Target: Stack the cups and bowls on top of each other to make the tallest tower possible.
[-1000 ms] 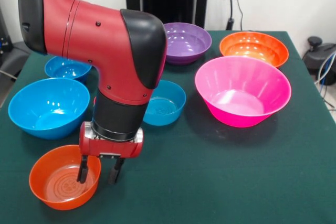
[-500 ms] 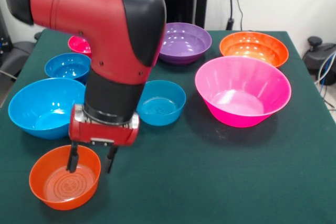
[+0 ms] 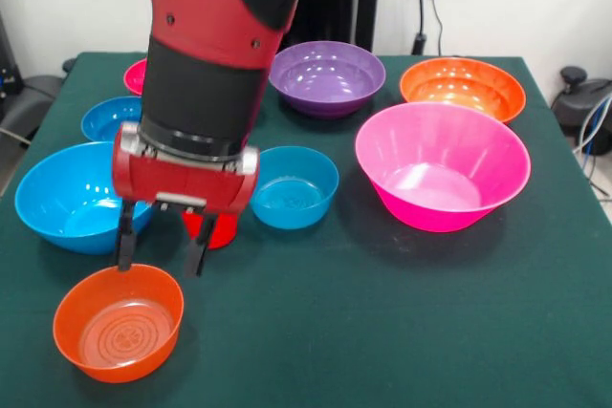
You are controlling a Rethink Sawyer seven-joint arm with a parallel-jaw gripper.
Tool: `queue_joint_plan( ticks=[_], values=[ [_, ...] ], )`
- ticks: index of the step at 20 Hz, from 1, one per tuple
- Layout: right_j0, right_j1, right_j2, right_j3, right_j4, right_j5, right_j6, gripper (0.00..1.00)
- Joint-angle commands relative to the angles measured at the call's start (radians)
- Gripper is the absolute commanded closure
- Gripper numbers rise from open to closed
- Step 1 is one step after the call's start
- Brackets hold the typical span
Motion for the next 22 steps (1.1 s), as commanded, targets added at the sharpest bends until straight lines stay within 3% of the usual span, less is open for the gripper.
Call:
queue_joint_plan(
  ticks=[1,11,22],
  values=[
    [-0.033,-0.063,0.133,0.195,0.062,0.161,-0.116,0.0],
    [-0.066,-0.112,0.181,0.36,0.24,0.244,0.016,0.0],
    [-0.088,-0.188,0.21,0.49,0.379,0.354,0.021,0.0]
  ],
)
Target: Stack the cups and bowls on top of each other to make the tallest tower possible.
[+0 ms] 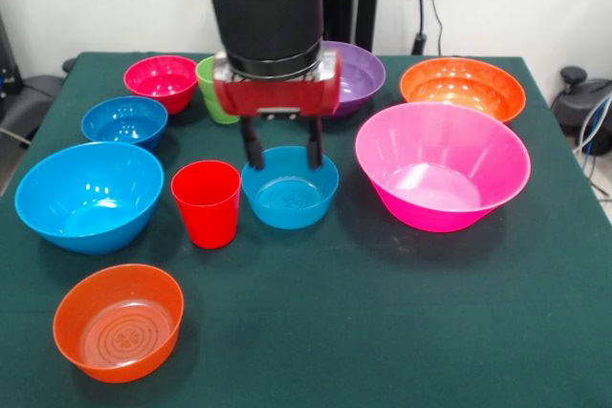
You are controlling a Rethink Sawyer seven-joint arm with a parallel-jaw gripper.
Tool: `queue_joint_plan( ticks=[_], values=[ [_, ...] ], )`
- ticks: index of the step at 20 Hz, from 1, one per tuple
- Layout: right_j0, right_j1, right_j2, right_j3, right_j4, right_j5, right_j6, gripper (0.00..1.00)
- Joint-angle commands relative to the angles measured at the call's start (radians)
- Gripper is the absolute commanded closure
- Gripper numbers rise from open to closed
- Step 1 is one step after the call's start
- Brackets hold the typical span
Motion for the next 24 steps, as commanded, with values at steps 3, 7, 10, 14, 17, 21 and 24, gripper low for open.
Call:
queue_joint_plan(
  ticks=[3,7,10,14,17,21,24],
  values=[
    [-0.014,-0.074,0.101,0.209,0.063,0.182,-0.009,0.0],
    [-0.029,-0.111,0.109,0.294,0.068,0.233,-0.045,0.0],
    [-0.024,-0.134,0.1,0.318,0.012,0.246,-0.091,0.0],
    [0.008,-0.181,0.051,0.376,-0.013,0.25,-0.019,0.0],
    [0.038,-0.209,0.001,0.426,-0.035,0.196,0.06,0.0],
    [0.062,-0.237,-0.035,0.489,-0.085,0.144,0.066,0.0],
    [0.099,-0.237,-0.088,0.524,-0.105,0.092,0.145,0.0]
  ],
)
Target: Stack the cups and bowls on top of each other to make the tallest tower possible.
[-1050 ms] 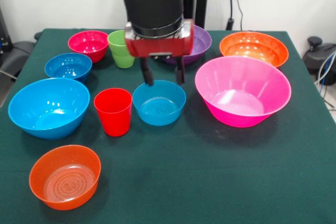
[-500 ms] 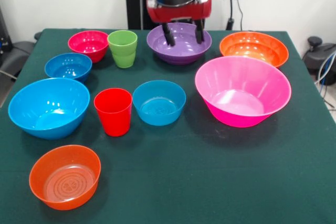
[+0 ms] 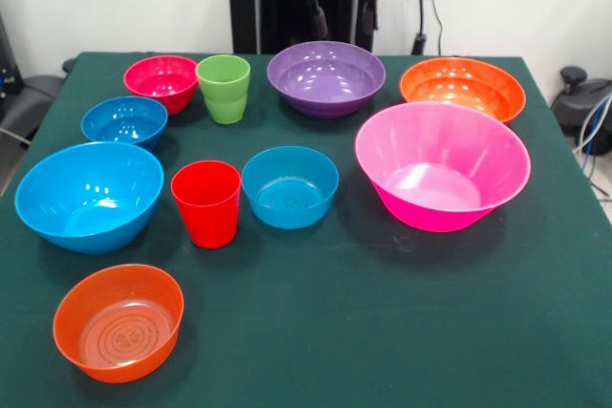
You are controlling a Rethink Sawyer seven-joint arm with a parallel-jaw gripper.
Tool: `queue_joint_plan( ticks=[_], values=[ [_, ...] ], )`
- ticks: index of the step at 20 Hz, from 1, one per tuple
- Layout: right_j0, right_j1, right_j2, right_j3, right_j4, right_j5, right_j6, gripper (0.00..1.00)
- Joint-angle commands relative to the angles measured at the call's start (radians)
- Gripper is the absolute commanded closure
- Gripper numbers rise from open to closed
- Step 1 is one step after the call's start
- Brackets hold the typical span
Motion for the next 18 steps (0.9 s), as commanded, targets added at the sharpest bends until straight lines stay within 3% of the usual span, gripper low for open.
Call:
queue_joint_plan(
  ticks=[1,9,13,18],
  values=[
    [0.078,-0.019,-0.086,0.173,-0.127,-0.096,0.166,0.0],
    [0.191,0.08,-0.234,0.161,-0.197,-0.201,0.335,0.0],
    [0.248,0.14,-0.289,0.155,-0.198,-0.248,0.417,0.0],
    [0.341,0.24,-0.383,0.136,-0.181,-0.308,0.609,0.0]
  ],
)
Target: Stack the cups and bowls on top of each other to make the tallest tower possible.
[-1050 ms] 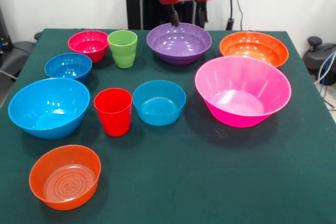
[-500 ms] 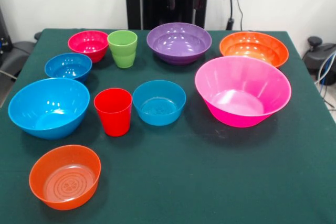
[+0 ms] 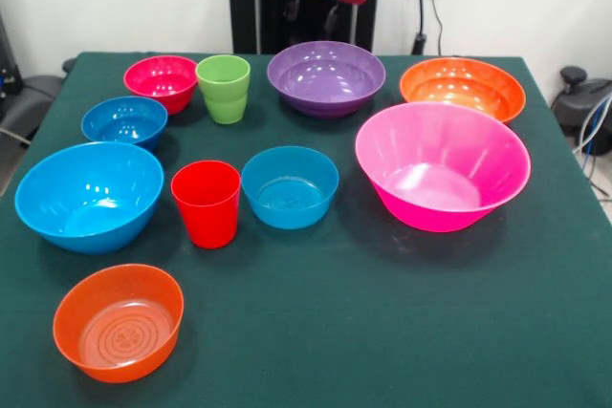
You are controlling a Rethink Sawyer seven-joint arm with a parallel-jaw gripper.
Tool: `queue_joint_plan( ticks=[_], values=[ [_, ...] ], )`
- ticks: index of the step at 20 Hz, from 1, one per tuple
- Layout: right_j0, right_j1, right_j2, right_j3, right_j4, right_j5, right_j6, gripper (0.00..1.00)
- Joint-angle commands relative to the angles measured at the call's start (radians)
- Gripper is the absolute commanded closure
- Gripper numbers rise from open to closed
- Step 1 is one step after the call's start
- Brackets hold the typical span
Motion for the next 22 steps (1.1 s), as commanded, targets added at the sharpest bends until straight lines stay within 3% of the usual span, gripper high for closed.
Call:
queue_joint_plan(
  ticks=[1,7,10,15,19,22],
  values=[
    [0.1,0.17,-0.092,0.022,-0.033,-0.13,0.389,0.0],
    [0.218,0.269,-0.183,0.003,0.019,-0.135,0.609,0.0],
    [0.265,0.334,-0.203,0.018,0.045,-0.201,0.724,0.0],
    [0.304,0.387,-0.181,0.029,0.066,-0.238,0.792,0.0],
    [0.246,0.381,-0.084,0.051,-0.003,-0.348,0.658,0.0],
    [0.167,0.387,0.011,0.059,-0.074,-0.447,0.517,0.0]
  ],
)
